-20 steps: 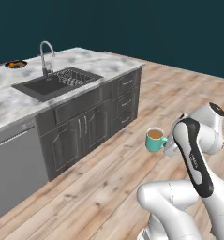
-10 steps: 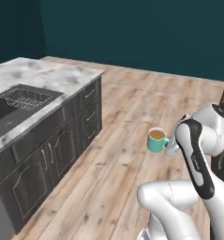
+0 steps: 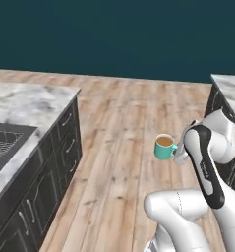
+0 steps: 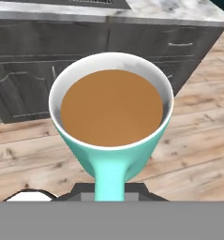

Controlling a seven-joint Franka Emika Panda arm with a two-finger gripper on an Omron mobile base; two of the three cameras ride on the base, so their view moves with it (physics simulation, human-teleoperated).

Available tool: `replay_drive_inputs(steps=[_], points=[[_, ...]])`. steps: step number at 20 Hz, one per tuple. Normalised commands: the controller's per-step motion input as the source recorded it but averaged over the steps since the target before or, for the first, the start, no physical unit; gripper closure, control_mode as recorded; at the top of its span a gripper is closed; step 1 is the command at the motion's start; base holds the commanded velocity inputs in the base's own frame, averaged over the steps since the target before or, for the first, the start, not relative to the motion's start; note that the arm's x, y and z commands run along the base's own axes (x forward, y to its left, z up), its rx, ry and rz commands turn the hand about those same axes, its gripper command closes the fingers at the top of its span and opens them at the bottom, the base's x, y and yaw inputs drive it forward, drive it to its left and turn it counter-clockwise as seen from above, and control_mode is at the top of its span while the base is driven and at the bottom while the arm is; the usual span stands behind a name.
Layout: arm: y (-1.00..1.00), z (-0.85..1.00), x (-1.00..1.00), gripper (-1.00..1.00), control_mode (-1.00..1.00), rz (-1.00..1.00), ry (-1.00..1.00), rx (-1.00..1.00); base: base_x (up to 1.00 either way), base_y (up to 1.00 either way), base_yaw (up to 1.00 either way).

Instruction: Pick up the brewed coffee from the coffee machine and place it next to the breakfast plate on the dining counter.

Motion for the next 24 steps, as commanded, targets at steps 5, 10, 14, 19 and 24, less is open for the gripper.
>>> replay_drive_inputs(steps=[5,10,14,19,24], points=[[0.0,0.0,0.0,1.0,1.0,0.0,0.0,0.0,1.0,0.37,-0.31],[0.0,0.0,0.0,1.0,1.0,0.0,0.0,0.0,1.0,0.4,-0.21],[0.0,0.0,0.0,1.0,1.0,0.0,0.0,0.0,1.0,0.15,-0.15],[0.0,0.0,0.0,1.0,1.0,0.0,0.0,0.0,0.98,0.0,-0.21],[0.0,0.0,0.0,1.0,1.0,0.0,0.0,0.0,0.94,0.05,-0.2]])
